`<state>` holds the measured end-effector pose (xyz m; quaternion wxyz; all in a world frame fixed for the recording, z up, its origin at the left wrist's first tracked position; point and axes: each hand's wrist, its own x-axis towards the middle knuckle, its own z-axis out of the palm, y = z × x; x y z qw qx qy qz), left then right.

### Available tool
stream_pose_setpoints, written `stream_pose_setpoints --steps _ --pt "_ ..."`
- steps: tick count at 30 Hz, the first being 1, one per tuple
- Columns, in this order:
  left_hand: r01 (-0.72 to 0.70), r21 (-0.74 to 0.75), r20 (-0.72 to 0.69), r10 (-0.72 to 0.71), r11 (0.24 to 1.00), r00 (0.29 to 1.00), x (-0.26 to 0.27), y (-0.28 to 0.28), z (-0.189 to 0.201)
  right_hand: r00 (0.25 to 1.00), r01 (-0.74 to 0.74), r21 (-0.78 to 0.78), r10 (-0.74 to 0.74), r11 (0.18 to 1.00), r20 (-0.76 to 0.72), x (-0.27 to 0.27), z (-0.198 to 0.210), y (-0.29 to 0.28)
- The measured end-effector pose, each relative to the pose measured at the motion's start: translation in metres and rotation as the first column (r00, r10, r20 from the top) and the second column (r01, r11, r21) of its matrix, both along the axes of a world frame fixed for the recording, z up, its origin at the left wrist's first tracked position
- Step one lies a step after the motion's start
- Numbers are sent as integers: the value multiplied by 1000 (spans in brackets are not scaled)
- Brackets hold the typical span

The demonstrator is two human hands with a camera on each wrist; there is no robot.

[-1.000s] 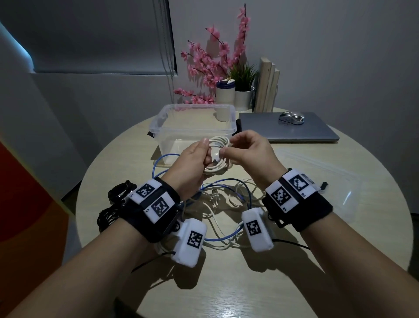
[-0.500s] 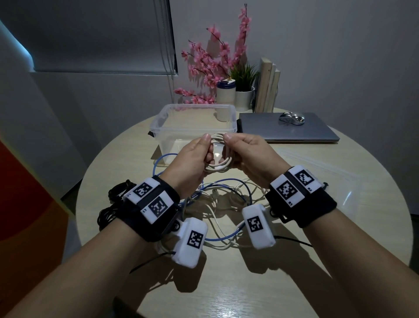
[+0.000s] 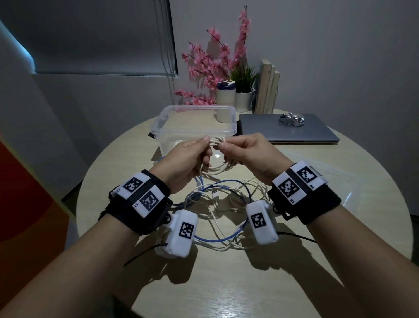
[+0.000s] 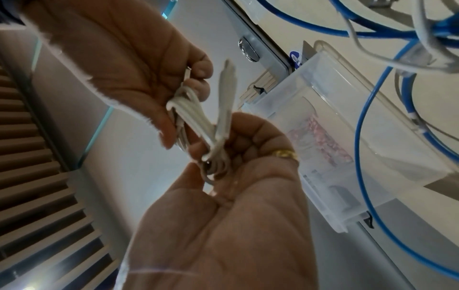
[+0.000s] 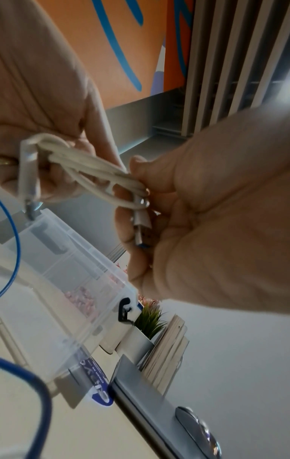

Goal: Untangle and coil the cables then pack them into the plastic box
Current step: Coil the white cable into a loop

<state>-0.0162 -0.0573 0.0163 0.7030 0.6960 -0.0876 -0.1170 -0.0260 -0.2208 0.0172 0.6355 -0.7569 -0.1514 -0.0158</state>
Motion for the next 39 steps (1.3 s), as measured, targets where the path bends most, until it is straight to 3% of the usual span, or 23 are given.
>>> stream_pose_setpoints --steps 3,7,11,21,26,33,39 --pt "19 37 -2 -19 999 1000 0 2 0 1000 -3 -7 3 1000 10 -1 -5 1" --pt "-61 188 39 55 980 998 2 -2 -4 999 -26 -58 28 998 35 -2 -8 3" --pt "-43 252 84 22 967 996 2 -4 -1 999 29 -21 -30 999 -11 -1 -9 3" --pt "-84 224 105 61 971 993 1 -1 -8 1000 -9 -299 15 954 17 -1 -14 7" --pt "-87 248 133 55 965 990 2 -1 -9 999 10 -359 3 933 37 -2 -15 3" --pt "-54 220 137 24 974 990 -1 -3 -8 999 28 -379 -10 925 51 -2 -10 -1" --pt "-12 13 -17 12 1000 1000 -1 6 -6 989 146 -173 -144 974 23 4 -9 -8"
